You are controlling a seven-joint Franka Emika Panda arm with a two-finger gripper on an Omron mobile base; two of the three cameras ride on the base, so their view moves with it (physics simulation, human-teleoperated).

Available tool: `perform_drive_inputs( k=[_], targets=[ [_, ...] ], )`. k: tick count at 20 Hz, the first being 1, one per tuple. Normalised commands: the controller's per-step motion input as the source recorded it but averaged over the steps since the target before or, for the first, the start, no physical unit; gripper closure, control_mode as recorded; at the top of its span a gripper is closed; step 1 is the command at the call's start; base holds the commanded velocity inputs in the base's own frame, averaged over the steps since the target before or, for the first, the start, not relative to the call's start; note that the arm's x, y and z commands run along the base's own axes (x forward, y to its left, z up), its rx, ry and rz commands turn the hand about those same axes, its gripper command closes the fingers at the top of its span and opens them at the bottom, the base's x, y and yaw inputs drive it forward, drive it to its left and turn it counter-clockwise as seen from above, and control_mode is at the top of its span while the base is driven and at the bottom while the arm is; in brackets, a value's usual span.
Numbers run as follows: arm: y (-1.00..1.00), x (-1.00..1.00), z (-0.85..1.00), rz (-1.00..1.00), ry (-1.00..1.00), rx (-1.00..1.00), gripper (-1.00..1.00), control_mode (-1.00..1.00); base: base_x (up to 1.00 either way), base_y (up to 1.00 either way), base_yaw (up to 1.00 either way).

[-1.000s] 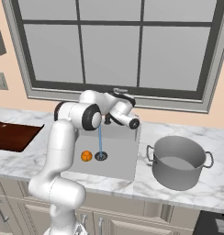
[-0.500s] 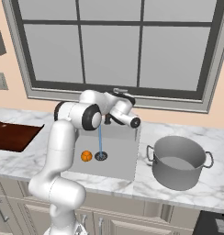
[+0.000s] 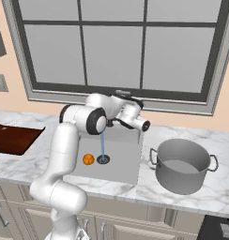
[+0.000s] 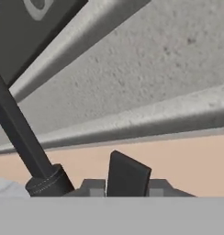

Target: Pick up all produce items and place them in the sink. Turn on the sink faucet to wash them. Then turn the sink off and put them in the tray.

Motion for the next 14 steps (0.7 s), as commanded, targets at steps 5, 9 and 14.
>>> perform_drive_inputs(
  k=[5,9,14],
  targets=[
    [0.45,0.00,0.57,0.20,-0.10,-0.09,1.00,-1.00,0.00,0.00,0.00],
    [0.57,0.00,0.65,0.18,-0.07,-0.12,1.00,-1.00,0.00,0.00,0.00],
    [0.68,0.00,0.58,0.14,-0.03,-0.14,1.00,-1.00,0.00,0.00,0.00]
  ],
)
